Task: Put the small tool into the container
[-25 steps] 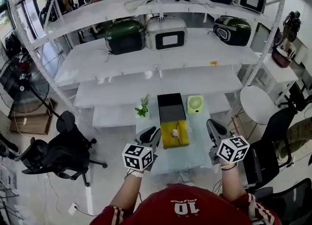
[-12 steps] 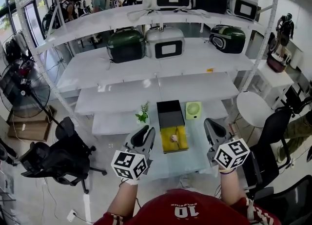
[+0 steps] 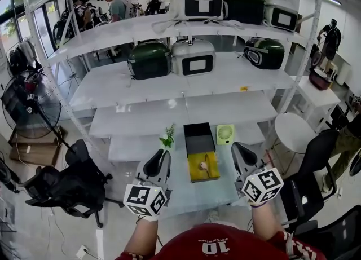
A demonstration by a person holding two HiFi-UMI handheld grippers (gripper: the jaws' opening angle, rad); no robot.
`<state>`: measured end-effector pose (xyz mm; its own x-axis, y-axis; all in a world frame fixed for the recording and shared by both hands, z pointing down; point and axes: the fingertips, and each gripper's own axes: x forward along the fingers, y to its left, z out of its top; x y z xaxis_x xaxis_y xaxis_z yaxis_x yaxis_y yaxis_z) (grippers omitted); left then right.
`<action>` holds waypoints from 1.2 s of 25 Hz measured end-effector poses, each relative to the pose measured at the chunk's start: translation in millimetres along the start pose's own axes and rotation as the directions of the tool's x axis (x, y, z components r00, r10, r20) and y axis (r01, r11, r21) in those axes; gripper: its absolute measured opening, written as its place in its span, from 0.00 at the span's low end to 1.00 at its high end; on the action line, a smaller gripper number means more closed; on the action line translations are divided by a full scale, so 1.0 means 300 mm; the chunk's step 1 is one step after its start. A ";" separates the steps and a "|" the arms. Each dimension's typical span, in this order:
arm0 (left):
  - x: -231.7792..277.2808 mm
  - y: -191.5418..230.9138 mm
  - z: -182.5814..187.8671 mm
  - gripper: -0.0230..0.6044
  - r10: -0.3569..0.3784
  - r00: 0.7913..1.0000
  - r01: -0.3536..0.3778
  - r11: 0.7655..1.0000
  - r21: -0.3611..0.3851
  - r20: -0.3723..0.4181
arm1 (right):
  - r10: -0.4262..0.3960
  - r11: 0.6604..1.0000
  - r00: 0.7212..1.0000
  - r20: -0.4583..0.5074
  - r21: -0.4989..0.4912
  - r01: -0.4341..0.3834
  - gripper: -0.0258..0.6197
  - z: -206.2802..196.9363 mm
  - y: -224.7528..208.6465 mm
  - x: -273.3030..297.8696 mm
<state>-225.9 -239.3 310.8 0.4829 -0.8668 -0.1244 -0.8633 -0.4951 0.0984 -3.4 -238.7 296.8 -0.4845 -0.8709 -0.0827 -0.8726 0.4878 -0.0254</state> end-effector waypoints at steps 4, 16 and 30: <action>-0.008 0.012 0.015 0.12 0.016 1.000 -0.016 1.000 -0.011 0.009 | 0.009 1.000 1.000 -0.002 0.007 -0.009 0.05 0.006 -0.010 0.009; -0.014 -0.059 0.032 0.11 0.063 0.998 -0.062 0.998 -0.015 0.022 | 0.055 0.998 0.998 0.013 0.003 -0.055 0.05 0.059 -0.085 -0.017; -0.023 -0.259 0.023 0.05 0.097 0.995 -0.097 0.995 -0.005 0.031 | 0.074 0.996 0.997 0.012 0.043 -0.075 0.05 0.067 -0.188 -0.192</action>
<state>-163.1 -194.4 297.2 0.3918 -0.9086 -0.1445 -0.9055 -0.4087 0.1146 75.0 -214.9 282.9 -0.5473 -0.8313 -0.0966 -0.8303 0.5538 -0.0621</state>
